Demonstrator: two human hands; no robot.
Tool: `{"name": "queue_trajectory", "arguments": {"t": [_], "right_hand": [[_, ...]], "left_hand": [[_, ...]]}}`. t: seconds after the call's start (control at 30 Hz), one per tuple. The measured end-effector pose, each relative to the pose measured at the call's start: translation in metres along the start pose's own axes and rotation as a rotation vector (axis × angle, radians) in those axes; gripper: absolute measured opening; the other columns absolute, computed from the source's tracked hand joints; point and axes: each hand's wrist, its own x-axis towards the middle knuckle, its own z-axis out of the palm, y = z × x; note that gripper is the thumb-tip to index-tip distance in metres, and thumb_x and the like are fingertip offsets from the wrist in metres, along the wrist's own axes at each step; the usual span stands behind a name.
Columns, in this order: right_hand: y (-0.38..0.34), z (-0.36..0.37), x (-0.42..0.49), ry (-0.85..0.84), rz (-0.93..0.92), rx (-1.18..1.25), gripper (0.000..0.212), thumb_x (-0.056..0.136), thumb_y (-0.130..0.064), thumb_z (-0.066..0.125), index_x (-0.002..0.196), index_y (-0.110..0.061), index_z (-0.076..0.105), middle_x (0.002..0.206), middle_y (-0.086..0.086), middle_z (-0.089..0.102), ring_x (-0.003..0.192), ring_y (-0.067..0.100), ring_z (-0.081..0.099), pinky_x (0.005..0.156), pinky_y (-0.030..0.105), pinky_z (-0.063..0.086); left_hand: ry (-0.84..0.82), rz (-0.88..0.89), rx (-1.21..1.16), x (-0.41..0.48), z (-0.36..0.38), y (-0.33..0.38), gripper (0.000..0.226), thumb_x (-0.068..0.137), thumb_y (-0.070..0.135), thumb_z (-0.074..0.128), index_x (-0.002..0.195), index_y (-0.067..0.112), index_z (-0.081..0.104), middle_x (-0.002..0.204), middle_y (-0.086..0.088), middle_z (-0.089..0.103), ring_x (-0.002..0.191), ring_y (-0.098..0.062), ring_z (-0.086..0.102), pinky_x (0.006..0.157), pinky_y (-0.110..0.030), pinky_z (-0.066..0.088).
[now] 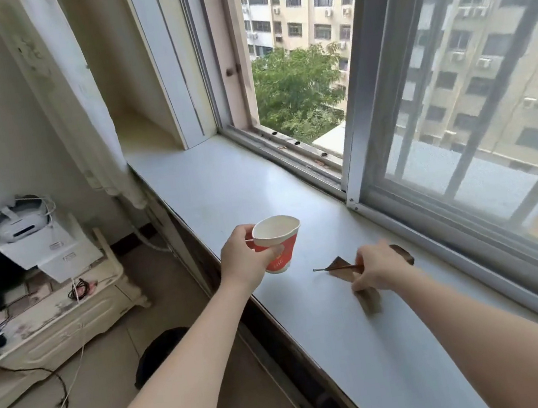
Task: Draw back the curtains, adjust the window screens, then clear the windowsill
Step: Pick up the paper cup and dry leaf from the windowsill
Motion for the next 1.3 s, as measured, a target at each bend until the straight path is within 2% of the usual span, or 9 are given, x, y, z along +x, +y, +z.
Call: {"name": "queue_trajectory", "arguments": {"t": [0.13, 0.37, 0.53, 0.73, 0.87, 0.97, 1.07, 1.2, 1.3], "right_hand": [[-0.005, -0.010, 0.001, -0.008, -0.011, -0.228, 0.048, 0.062, -0.045, 0.077, 0.101, -0.027, 0.058, 0.108, -0.001, 0.043, 0.114, 0.021, 0.033, 0.087, 0.038, 0.027], [-0.031, -0.026, 0.032, -0.126, -0.014, -0.176, 0.036, 0.049, -0.038, 0.081, 0.071, -0.021, 0.058, 0.082, -0.001, 0.067, 0.097, 0.032, 0.051, 0.071, 0.036, 0.026], [-0.104, -0.035, 0.051, -0.054, -0.134, -0.130, 0.027, 0.053, -0.037, 0.080, 0.064, -0.019, 0.062, 0.061, -0.007, 0.060, 0.081, 0.024, 0.059, 0.080, 0.039, 0.028], [-0.214, -0.027, 0.080, 0.003, -0.356, 0.005, 0.025, 0.070, -0.028, 0.074, 0.085, -0.010, 0.068, 0.081, 0.006, 0.065, 0.084, 0.025, 0.061, 0.073, 0.032, 0.042], [-0.284, -0.005, 0.096, -0.062, -0.462, 0.157, 0.023, 0.076, -0.019, 0.070, 0.062, -0.012, 0.052, 0.070, 0.004, 0.053, 0.070, 0.021, 0.051, 0.051, 0.024, 0.035], [-0.328, 0.022, 0.103, -0.104, -0.477, 0.294, 0.023, 0.079, -0.017, 0.068, 0.065, -0.016, 0.050, 0.071, 0.001, 0.054, 0.063, 0.014, 0.052, 0.053, 0.022, 0.038], [-0.366, 0.052, 0.111, -0.068, -0.475, 0.319, 0.015, 0.080, -0.020, 0.069, 0.076, -0.011, 0.057, 0.075, 0.003, 0.058, 0.074, 0.021, 0.056, 0.064, 0.028, 0.043], [-0.402, 0.094, 0.122, -0.096, -0.433, 0.269, 0.021, 0.081, -0.026, 0.068, 0.071, -0.016, 0.052, 0.072, -0.001, 0.055, 0.068, 0.017, 0.054, 0.051, 0.024, 0.036], [-0.421, 0.127, 0.131, -0.112, -0.386, 0.242, 0.015, 0.081, -0.026, 0.067, 0.084, -0.014, 0.060, 0.082, 0.002, 0.063, 0.074, 0.019, 0.061, 0.059, 0.027, 0.046]], "left_hand": [[-0.018, 0.014, -0.018, 0.016, -0.016, -0.007, 0.049, 0.068, 0.014, 0.081, 0.110, 0.011, 0.056, 0.100, 0.002, 0.059, 0.090, -0.016, 0.055, 0.067, -0.019, 0.040], [-0.001, 0.002, -0.041, 0.045, -0.054, -0.024, 0.048, 0.068, 0.015, 0.081, 0.109, 0.011, 0.057, 0.100, 0.001, 0.061, 0.089, -0.015, 0.056, 0.062, -0.015, 0.040], [0.051, 0.008, -0.016, 0.064, -0.085, -0.036, 0.047, 0.068, 0.015, 0.081, 0.108, 0.013, 0.057, 0.100, 0.002, 0.059, 0.091, -0.014, 0.054, 0.063, -0.013, 0.039], [0.205, -0.058, 0.049, 0.092, -0.150, -0.073, 0.062, 0.062, 0.027, 0.081, 0.117, 0.027, 0.053, 0.112, -0.003, 0.060, 0.107, -0.023, 0.054, 0.092, -0.042, 0.047], [0.313, -0.100, 0.072, 0.102, -0.198, -0.099, 0.050, 0.070, 0.015, 0.077, 0.114, 0.018, 0.054, 0.106, 0.001, 0.059, 0.098, -0.018, 0.054, 0.078, -0.030, 0.045], [0.367, -0.185, 0.098, 0.104, -0.226, -0.126, 0.043, 0.071, 0.013, 0.073, 0.109, 0.019, 0.052, 0.101, 0.002, 0.056, 0.092, -0.019, 0.052, 0.064, -0.025, 0.041], [0.382, -0.307, 0.154, 0.104, -0.248, -0.160, 0.039, 0.069, 0.017, 0.072, 0.099, 0.023, 0.048, 0.099, 0.002, 0.055, 0.092, -0.021, 0.053, 0.072, -0.034, 0.048], [0.369, -0.425, 0.210, 0.105, -0.265, -0.214, 0.040, 0.066, 0.018, 0.073, 0.098, 0.023, 0.049, 0.101, 0.002, 0.055, 0.096, -0.023, 0.053, 0.072, -0.033, 0.045], [0.309, -0.485, 0.223, 0.109, -0.273, -0.256, 0.048, 0.066, 0.018, 0.074, 0.108, 0.025, 0.051, 0.112, 0.000, 0.057, 0.101, -0.022, 0.053, 0.076, -0.032, 0.045]]}}
